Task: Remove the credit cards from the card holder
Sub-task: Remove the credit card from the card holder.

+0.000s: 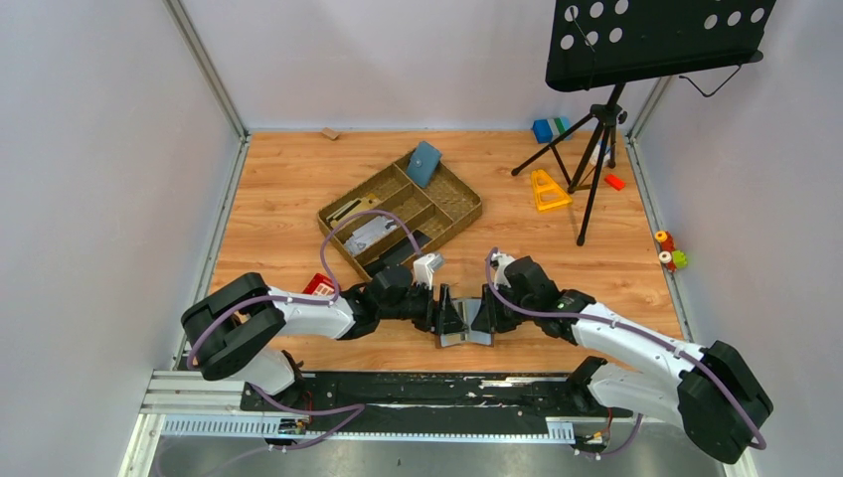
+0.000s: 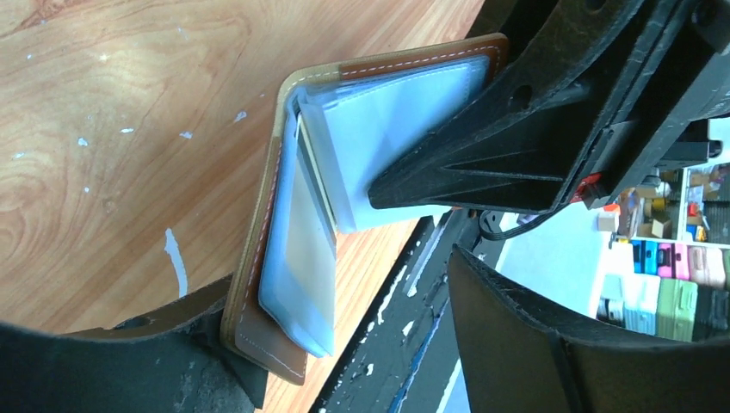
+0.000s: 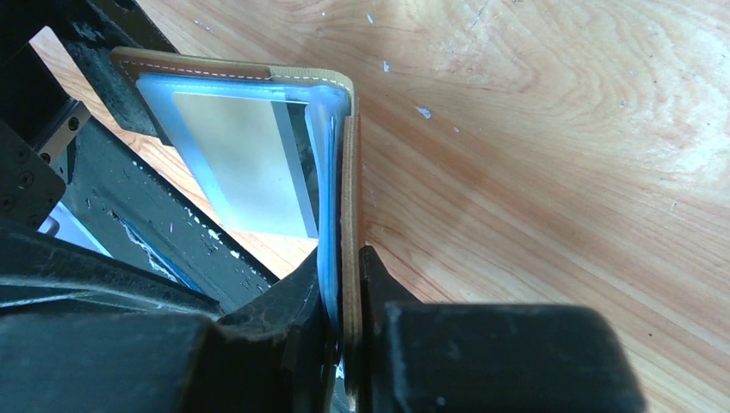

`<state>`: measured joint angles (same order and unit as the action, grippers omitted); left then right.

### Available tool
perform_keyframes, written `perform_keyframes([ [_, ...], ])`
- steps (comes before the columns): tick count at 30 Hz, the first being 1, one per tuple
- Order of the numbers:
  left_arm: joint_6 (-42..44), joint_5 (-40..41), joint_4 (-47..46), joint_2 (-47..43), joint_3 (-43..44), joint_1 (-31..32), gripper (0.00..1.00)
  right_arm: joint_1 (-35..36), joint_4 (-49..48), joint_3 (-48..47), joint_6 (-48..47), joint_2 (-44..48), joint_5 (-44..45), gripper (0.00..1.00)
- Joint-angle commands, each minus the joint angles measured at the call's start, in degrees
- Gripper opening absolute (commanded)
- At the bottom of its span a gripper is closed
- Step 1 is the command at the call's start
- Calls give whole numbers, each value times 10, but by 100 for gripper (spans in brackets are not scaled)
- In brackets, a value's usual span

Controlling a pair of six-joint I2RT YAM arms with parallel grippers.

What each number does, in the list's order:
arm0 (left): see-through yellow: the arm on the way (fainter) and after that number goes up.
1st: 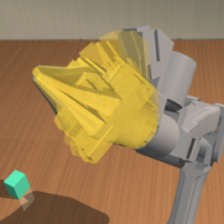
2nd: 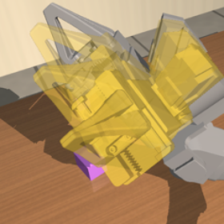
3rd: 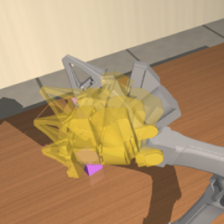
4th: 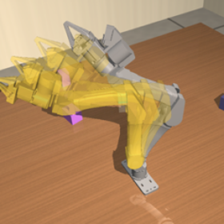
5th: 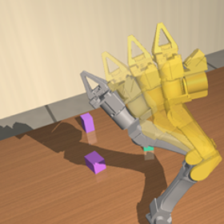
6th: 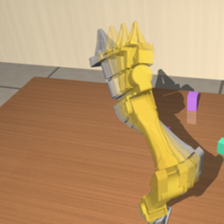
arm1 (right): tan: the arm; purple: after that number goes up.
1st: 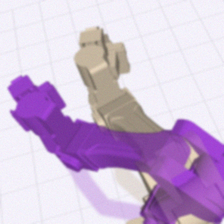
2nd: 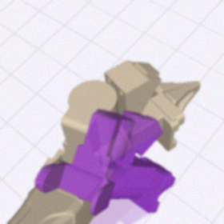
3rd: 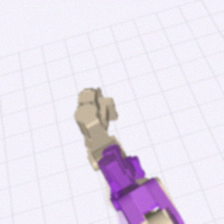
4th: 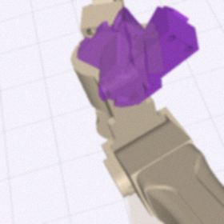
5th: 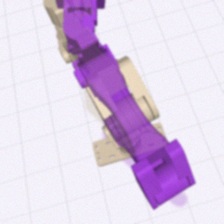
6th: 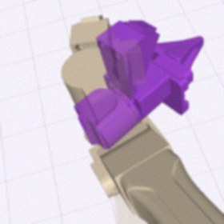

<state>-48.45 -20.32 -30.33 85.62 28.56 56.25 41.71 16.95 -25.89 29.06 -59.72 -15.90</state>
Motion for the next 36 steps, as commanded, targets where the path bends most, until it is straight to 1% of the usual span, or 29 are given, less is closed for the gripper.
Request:
perform_keyframes([
  [1,13,12,4,-4,16,4,68,1,-13,-17,10,19,0,12],
  [3,11,12,3,-5,12,4,57,-1,-27,-8,13,22,-16,12],
  [5,9,13,-1,-7,7,4,48,-2,-36,-1,18,25,-24,12],
  [8,8,12,-2,-10,0,4,42,-4,-39,6,21,33,-27,12],
  [11,7,13,-7,-19,-12,4,32,-6,-44,18,22,46,-24,14],
  [12,8,15,-7,-23,-15,4,26,-7,-46,22,23,50,-22,17],
  [14,13,19,-1,-29,-19,4,10,-9,-44,29,22,56,-15,29],
  [15,17,21,5,-33,-19,4,1,-11,-41,32,18,59,-10,34],
  [17,25,26,21,-40,-15,3,0,-18,-29,31,10,66,-4,38],
  [20,35,30,44,-51,-10,3,0,-37,5,20,-9,84,-10,39],
  [23,33,33,59,-70,-11,2,0,-56,55,0,-28,126,-7,41],
  [26,28,38,70,-94,-16,1,0,-63,86,-10,-35,183,0,49],
  [28,27,34,70,-108,-21,0,0,-64,89,-9,-27,216,2,53],
  [32,33,34,79,-137,-25,0,0,-64,73,-9,-5,266,-14,55],
  [36,36,43,97,-156,-24,-1,0,-64,29,-6,6,275,-76,55],
])
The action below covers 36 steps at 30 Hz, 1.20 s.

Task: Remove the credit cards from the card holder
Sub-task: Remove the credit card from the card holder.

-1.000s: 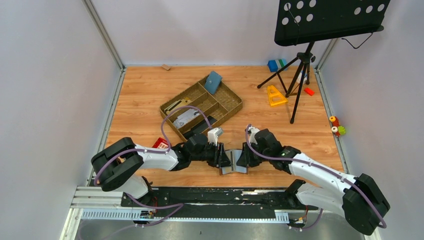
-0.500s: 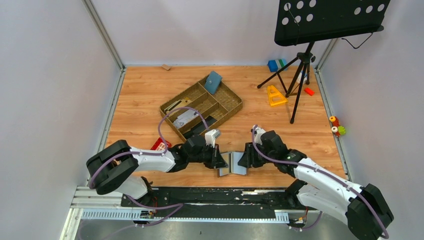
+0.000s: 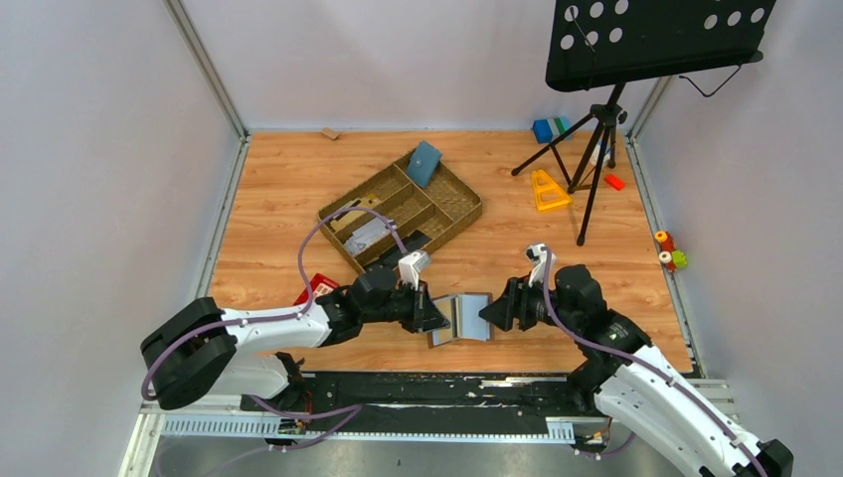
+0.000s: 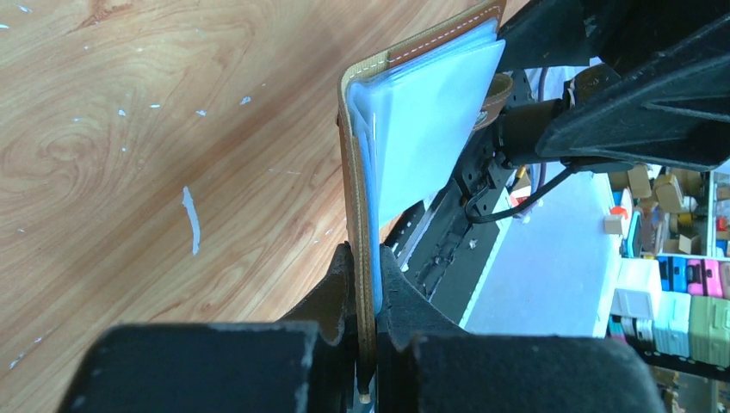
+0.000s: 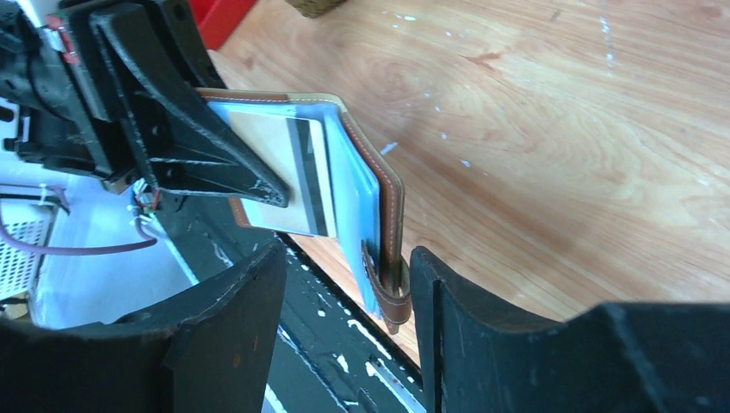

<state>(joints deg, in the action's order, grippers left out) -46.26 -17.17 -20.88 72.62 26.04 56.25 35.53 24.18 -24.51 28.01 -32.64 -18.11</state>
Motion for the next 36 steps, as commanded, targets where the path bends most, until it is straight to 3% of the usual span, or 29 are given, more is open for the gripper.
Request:
perform_keyframes([
  [1,12,10,4,-29,1,-2,0,-2,-61,-18,18,-1,-70,55],
  [8,-16,-37,-39,-37,-3,-19,0,-1,-159,4,53,-51,-152,54],
  [20,-76,-134,-136,-54,-20,-53,0,-7,-224,38,87,-117,-138,53],
  [30,-111,-194,-195,-54,-26,-71,0,-38,-308,61,114,-120,-203,49],
  [36,-122,-202,-208,-52,-25,-72,0,-47,-289,57,121,-97,-207,48],
])
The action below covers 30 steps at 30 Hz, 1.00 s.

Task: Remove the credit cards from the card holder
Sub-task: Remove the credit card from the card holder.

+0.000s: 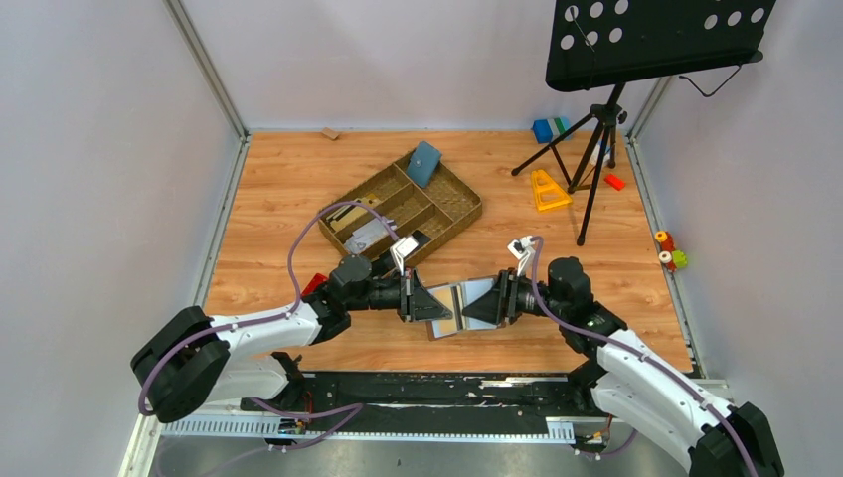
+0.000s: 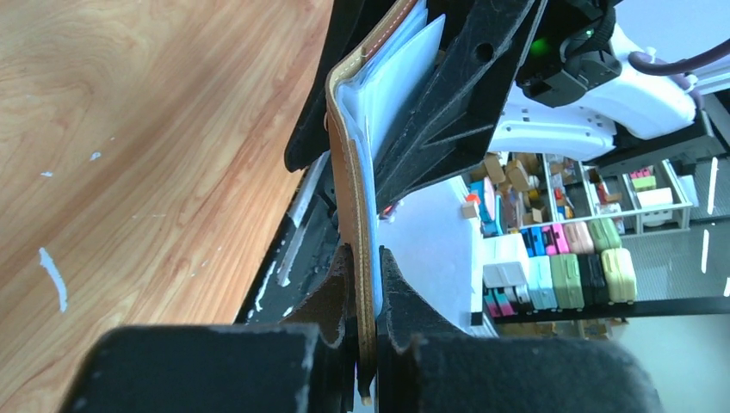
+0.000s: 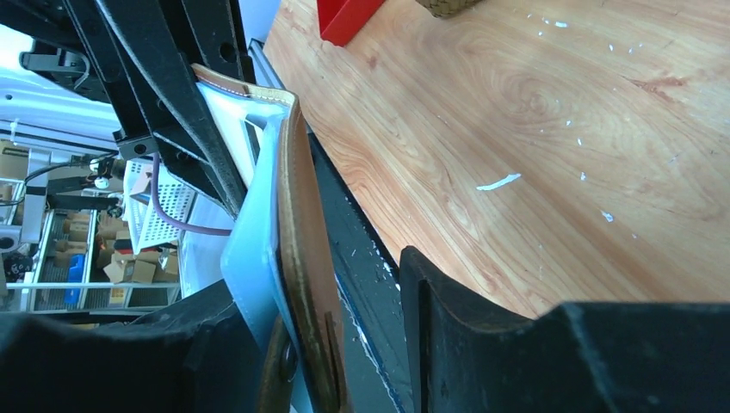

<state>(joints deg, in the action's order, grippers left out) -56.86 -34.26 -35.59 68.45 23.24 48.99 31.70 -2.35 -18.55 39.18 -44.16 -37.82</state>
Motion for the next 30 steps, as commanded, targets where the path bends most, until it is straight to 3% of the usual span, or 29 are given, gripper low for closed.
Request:
perform_keyframes([
  [1,-15,-27,-54,-12,3,0,0,-12,4,-8,0,23,0,50],
  [8,18,15,65,-26,18,-10,0,-26,162,-65,-81,74,62,58],
  [15,56,58,134,-37,31,-10,0,-25,259,-145,-137,108,63,52],
  [22,54,43,111,-33,31,-10,0,-15,138,-111,-67,85,-33,43],
  [30,17,3,13,-13,14,-10,0,40,89,-103,-54,13,20,38],
])
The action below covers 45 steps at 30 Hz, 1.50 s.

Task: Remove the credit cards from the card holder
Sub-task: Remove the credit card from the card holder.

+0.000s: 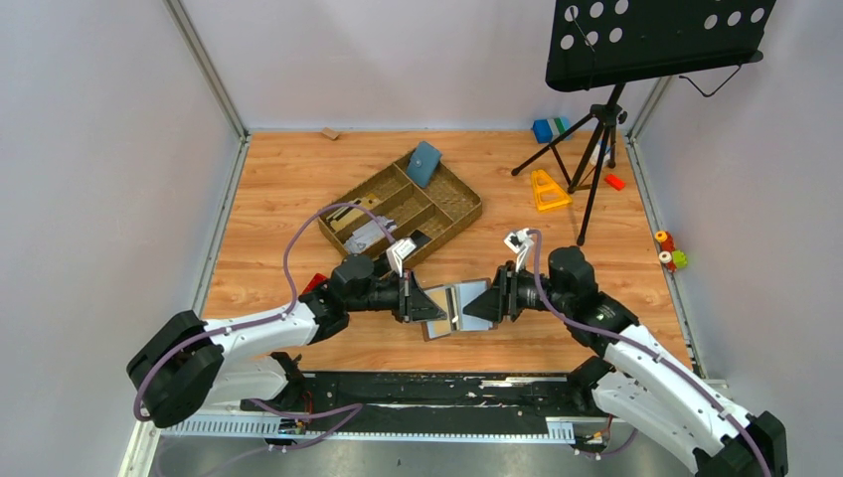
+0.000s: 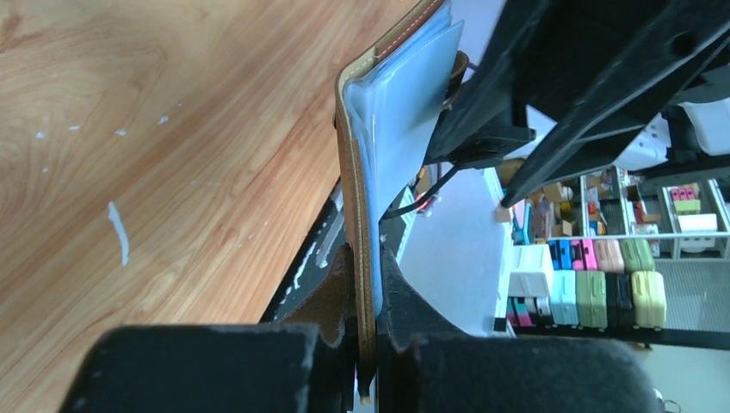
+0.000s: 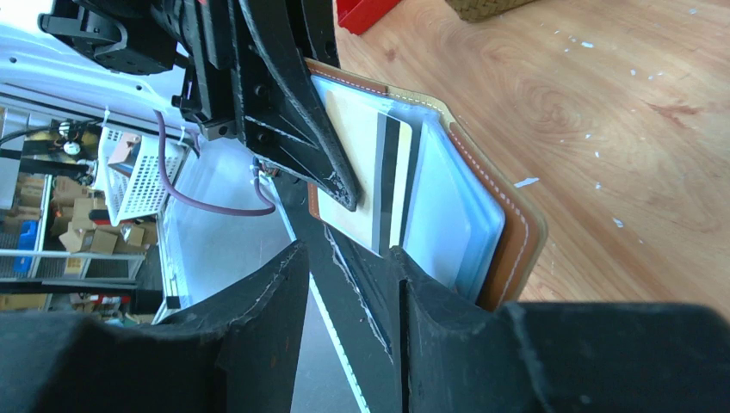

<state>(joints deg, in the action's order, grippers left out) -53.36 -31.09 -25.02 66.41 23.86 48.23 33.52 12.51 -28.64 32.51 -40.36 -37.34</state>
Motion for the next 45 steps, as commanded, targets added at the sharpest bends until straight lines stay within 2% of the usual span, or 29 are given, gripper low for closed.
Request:
perform_keyframes([
  [1,-23,-32,-102,9,6,-2,0,26,-62,-2,13,-34,18,38],
  [8,-46,-54,-147,6,0,-2,0,21,-96,28,24,-66,27,39],
  [12,-54,-64,-163,3,-4,-2,0,-2,-165,64,53,-64,-6,41],
  [23,-99,-83,-257,18,-23,-2,0,-26,-248,103,90,-73,-53,40],
  [32,-122,-88,-300,33,-28,-2,0,-27,-311,115,128,-65,-91,33],
  [40,-121,-84,-295,31,-22,-2,0,-28,-399,129,183,-66,-129,19],
  [45,-119,-81,-293,30,-22,-2,0,-28,-420,132,201,-69,-135,17],
])
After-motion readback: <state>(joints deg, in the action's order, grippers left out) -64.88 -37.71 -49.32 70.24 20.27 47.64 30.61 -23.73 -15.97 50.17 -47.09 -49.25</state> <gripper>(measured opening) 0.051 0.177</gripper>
